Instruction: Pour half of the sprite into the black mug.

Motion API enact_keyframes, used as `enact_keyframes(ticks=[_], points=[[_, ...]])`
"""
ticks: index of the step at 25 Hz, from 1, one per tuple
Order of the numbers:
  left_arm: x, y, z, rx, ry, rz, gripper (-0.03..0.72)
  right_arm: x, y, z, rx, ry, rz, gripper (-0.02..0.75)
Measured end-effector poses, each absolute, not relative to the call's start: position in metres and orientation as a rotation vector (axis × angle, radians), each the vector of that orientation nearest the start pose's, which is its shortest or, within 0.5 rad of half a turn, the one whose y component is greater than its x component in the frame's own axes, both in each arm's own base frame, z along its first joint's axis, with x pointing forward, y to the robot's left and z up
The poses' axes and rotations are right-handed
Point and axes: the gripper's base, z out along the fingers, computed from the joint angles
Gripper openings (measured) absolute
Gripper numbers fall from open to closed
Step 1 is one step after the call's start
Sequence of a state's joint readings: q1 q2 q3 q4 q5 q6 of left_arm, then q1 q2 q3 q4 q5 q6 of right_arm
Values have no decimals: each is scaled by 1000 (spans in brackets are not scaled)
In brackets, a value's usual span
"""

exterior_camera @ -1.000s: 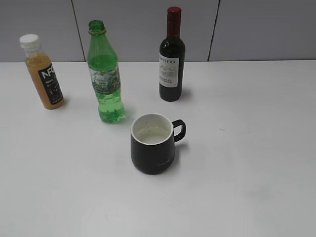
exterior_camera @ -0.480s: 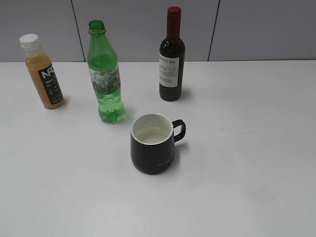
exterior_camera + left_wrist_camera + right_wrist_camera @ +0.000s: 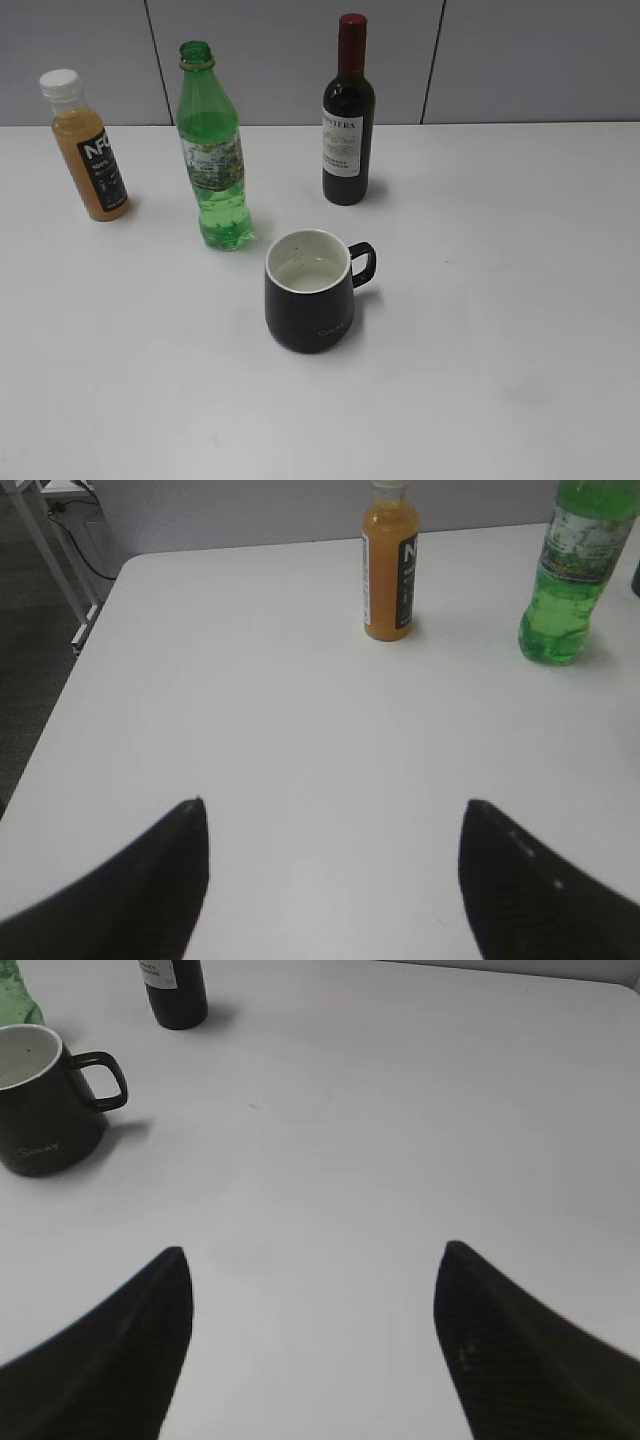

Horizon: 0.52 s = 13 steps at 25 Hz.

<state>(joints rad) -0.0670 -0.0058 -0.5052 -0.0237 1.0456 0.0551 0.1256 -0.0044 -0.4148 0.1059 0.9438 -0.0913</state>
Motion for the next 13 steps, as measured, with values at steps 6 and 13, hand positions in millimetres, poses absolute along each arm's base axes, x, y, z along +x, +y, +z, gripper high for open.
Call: enact_keyframes(ticks=[6,13], points=[[-6,-1,280,124,2014,-36,593,7,9,263,-210,1996,148,568],[-6,-1,280,124,2014,-36,593,7,9,263,-210,1996,148,568]])
